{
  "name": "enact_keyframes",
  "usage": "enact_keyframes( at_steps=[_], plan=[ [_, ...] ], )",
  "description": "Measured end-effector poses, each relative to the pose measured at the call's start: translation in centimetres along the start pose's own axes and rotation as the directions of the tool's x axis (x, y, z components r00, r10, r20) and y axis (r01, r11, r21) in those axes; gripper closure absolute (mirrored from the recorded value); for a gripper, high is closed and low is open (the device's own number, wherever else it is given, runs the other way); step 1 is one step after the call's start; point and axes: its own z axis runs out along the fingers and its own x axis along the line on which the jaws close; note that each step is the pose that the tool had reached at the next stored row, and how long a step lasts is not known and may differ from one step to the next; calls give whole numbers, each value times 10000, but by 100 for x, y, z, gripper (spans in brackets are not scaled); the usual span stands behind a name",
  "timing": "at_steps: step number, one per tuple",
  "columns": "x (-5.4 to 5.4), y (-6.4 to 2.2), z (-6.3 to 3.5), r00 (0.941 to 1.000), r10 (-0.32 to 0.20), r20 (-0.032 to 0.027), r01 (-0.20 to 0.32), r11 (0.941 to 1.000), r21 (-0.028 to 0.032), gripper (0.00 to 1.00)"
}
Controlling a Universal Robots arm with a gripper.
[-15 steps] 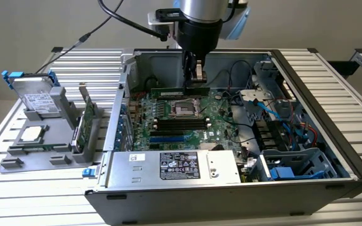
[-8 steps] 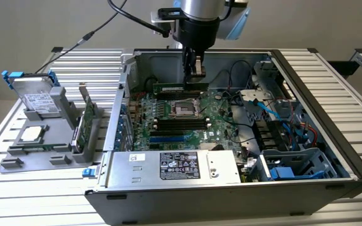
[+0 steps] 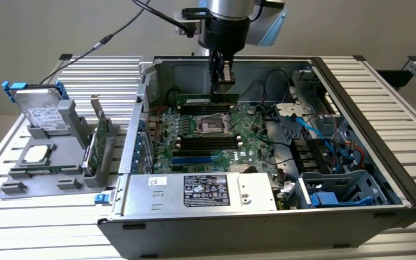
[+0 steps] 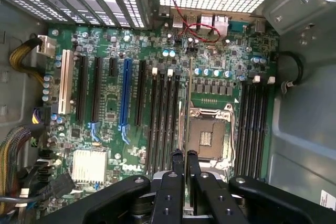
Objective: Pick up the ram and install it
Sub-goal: 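Pick up the ram and move it above insertion slot, then insert the ram into the slot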
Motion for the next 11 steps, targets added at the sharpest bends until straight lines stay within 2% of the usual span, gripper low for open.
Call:
enact_keyframes(
  at_steps=[11],
  plan=[
    [0,0,0,10000,0,0,0,10000,0,87]
  ],
)
